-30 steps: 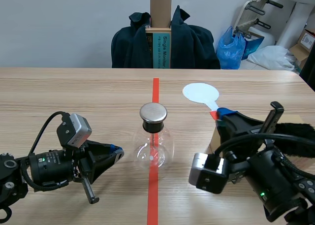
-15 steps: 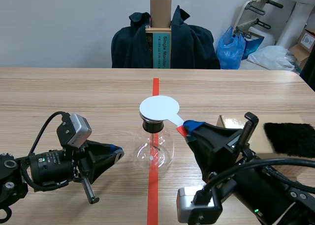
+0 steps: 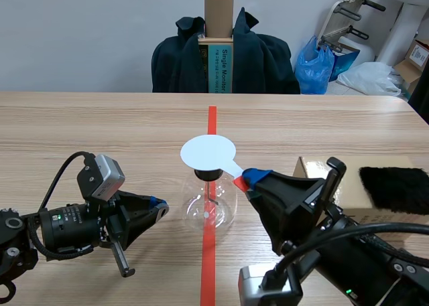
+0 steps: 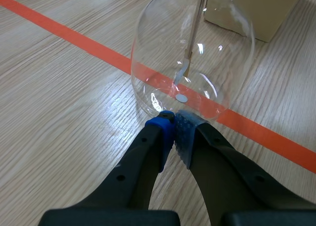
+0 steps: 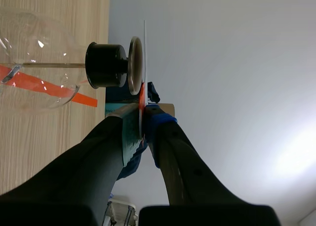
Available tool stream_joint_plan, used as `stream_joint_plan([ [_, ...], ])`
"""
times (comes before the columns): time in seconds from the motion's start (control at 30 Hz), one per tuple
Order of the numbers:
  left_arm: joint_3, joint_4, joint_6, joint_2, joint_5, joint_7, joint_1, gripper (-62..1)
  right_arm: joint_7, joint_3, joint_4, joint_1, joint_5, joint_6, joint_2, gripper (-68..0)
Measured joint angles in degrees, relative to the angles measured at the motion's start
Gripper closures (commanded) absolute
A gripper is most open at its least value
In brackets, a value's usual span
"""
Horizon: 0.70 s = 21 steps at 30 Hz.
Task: Do the electroscope experiment.
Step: 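Move the plate toward and away from the electroscope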
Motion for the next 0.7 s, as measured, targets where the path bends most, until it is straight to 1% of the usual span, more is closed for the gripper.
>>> stream_joint_plan([
  [0.1,0.00,0.00,0.00,0.00,0.00,0.00,0.00,-2.1,-0.87,0.00,0.00,0.00,0.00,0.00,0.00,-0.8],
  [0.2,0.00,0.00,0.00,0.00,0.00,0.00,0.00,-2.1,-3.50,0.00,0.00,0.00,0.00,0.00,0.00,-0.8],
  [0.3,0.00,0.00,0.00,0.00,0.00,0.00,0.00,-2.1,-6.71,0.00,0.00,0.00,0.00,0.00,0.00,-0.8],
  [0.47,0.00,0.00,0.00,0.00,0.00,0.00,0.00,-2.1,-13.57,0.00,0.00,0.00,0.02,0.00,0.00,-0.8],
  [0.7,0.00,0.00,0.00,0.00,0.00,0.00,0.00,-2.1,-21.27,0.00,0.00,0.00,0.50,0.02,0.00,-0.8],
])
